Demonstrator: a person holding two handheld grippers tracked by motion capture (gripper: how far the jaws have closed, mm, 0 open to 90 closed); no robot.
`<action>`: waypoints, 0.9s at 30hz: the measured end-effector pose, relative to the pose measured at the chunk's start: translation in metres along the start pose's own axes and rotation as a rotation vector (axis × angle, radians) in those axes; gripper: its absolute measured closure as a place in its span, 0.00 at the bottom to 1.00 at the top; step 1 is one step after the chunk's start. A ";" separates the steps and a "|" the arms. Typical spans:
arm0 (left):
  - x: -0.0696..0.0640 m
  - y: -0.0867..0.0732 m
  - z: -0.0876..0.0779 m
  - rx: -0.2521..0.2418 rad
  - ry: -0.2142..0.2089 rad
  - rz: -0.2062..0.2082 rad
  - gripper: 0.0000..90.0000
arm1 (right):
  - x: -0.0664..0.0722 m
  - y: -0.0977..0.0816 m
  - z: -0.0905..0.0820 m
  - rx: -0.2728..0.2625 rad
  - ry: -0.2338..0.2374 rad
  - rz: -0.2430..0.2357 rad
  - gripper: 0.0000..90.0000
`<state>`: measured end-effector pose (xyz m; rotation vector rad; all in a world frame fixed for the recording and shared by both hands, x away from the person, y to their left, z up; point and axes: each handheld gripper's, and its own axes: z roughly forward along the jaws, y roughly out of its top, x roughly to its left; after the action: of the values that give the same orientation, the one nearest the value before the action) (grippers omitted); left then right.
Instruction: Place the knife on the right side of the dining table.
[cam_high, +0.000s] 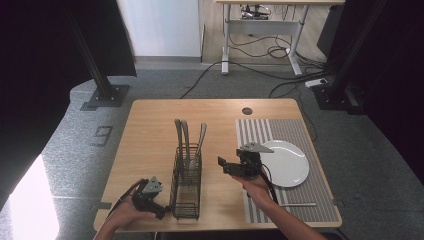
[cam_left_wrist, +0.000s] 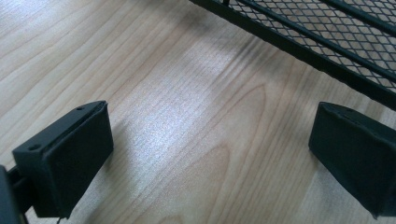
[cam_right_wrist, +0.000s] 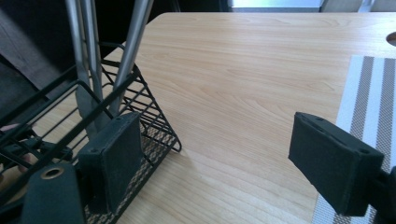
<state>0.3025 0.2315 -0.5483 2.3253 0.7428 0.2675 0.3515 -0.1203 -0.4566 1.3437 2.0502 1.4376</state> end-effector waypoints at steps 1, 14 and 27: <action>0.000 0.000 0.000 0.000 -0.001 0.000 0.00 | 0.000 0.001 0.000 -0.002 0.006 0.004 0.19; 0.000 0.000 0.000 0.000 0.000 0.000 0.00 | 0.006 0.020 0.003 -0.026 0.054 -0.035 0.21; 0.000 0.000 0.000 0.000 0.002 -0.002 0.00 | 0.010 0.033 0.013 -0.028 0.116 -0.046 0.24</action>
<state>0.3022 0.2315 -0.5484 2.3242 0.7456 0.2689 0.3721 -0.1020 -0.4320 1.2212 2.1093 1.5520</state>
